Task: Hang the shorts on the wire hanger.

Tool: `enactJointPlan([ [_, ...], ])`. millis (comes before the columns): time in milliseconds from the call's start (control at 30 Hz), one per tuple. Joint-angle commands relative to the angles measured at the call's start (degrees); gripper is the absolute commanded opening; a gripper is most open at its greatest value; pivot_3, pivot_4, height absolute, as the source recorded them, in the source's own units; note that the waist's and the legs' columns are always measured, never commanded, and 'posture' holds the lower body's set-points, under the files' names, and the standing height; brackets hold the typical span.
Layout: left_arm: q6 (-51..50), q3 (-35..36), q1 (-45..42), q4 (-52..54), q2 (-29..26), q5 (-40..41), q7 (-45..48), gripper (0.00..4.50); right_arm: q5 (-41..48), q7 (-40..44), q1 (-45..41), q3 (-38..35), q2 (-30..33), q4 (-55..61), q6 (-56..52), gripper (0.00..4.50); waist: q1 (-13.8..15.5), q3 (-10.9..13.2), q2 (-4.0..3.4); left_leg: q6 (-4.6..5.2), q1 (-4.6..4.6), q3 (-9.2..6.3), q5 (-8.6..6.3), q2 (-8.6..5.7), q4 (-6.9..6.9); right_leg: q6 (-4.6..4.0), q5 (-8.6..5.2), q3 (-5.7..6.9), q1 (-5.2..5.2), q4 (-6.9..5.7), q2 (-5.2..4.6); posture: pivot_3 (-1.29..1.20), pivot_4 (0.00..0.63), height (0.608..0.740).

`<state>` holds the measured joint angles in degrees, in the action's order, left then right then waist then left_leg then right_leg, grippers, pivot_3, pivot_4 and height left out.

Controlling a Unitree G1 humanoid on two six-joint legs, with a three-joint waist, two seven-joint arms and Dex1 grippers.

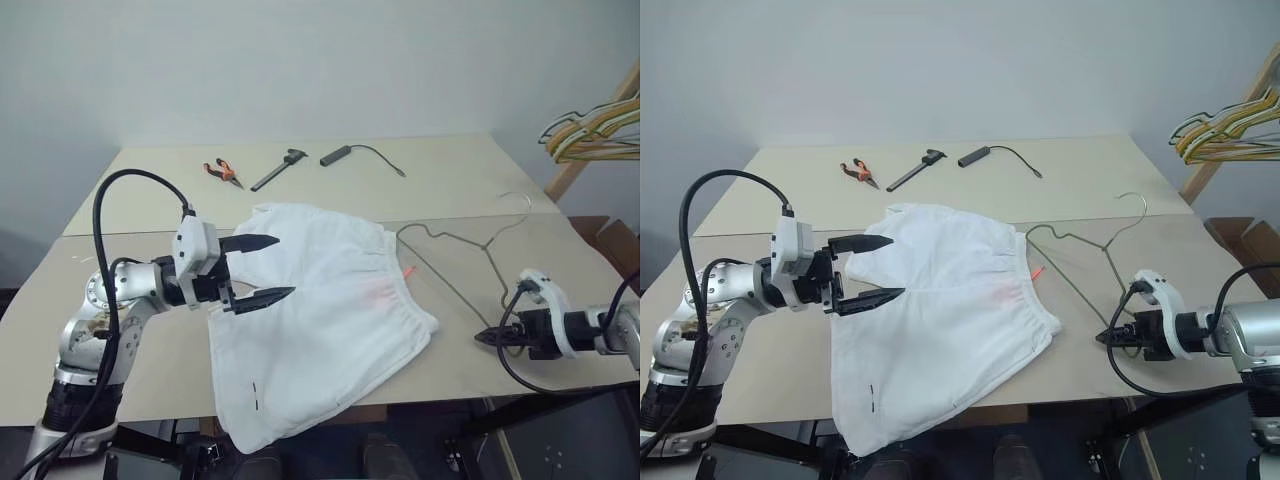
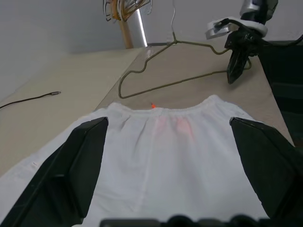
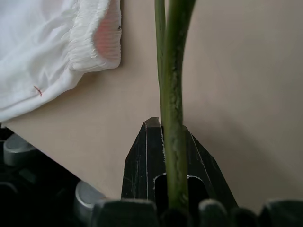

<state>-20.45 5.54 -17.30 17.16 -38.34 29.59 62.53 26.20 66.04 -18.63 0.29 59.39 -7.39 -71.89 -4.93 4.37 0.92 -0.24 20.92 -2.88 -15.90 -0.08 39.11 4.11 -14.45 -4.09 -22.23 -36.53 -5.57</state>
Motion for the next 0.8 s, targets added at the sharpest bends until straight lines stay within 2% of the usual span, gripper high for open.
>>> enactJointPlan([
  [33, -0.95, 0.91, 0.56, 2.62, -1.06, 1.39, -0.92, 4.47, 2.26, 4.08, -0.48, 0.95, 2.68, -3.14, -0.59, 0.0, 0.19, 0.0, 0.0, 0.01, 0.0, 0.01, 0.0, 0.0, 0.0, 0.0, 0.0, 0.0, 0.02, 0.04, 0.0, -0.03, 0.08, 0.74],
  [200, -1.71, 1.01, 1.94, 4.17, -2.16, 2.06, -0.39, 4.47, 2.63, 8.86, 0.69, 5.06, 5.5, -5.78, 0.67, 0.0, 0.91, 0.01, 0.01, 0.1, 0.05, -0.01, -0.06, 0.04, -0.02, 0.0, 0.0, 0.03, 0.01, 0.23, 0.05, -0.01, 0.085, 0.74],
  [400, -2.32, 0.79, 2.44, 4.8, -3.14, 2.92, -0.69, 4.47, 4.68, 13.46, 1.08, 4.95, 7.0, -5.9, 1.79, 0.0, 1.41, 0.02, 0.0, 0.1, 0.05, -0.01, -0.06, 0.03, -0.01, 0.0, 0.01, 0.04, 0.03, 0.25, 0.05, -0.01, 0.084, 0.74],
  [567, -2.45, 0.48, 2.48, 4.99, -3.07, 2.98, -1.2, 4.47, 3.82, 12.83, -0.61, 5.42, 6.28, -8.27, 2.65, 0.0, 1.48, 0.02, 0.0, 0.1, 0.06, 0.0, -0.06, 0.03, -0.02, 0.0, 0.0, 0.05, 0.03, 0.28, 0.05, -0.01, 0.079, 0.74],
  [800, -2.33, 0.22, 2.71, 5.27, -3.2, 2.85, -1.33, 4.47, 4.49, 17.32, -0.15, 8.73, 8.64, -5.8, 3.39, 0.0, 2.11, 0.02, 0.0, 0.1, 0.07, -0.01, -0.06, 0.04, -0.04, 0.0, 0.0, 0.07, 0.02, 0.31, 0.06, 0.0, 0.073, 0.74],
])
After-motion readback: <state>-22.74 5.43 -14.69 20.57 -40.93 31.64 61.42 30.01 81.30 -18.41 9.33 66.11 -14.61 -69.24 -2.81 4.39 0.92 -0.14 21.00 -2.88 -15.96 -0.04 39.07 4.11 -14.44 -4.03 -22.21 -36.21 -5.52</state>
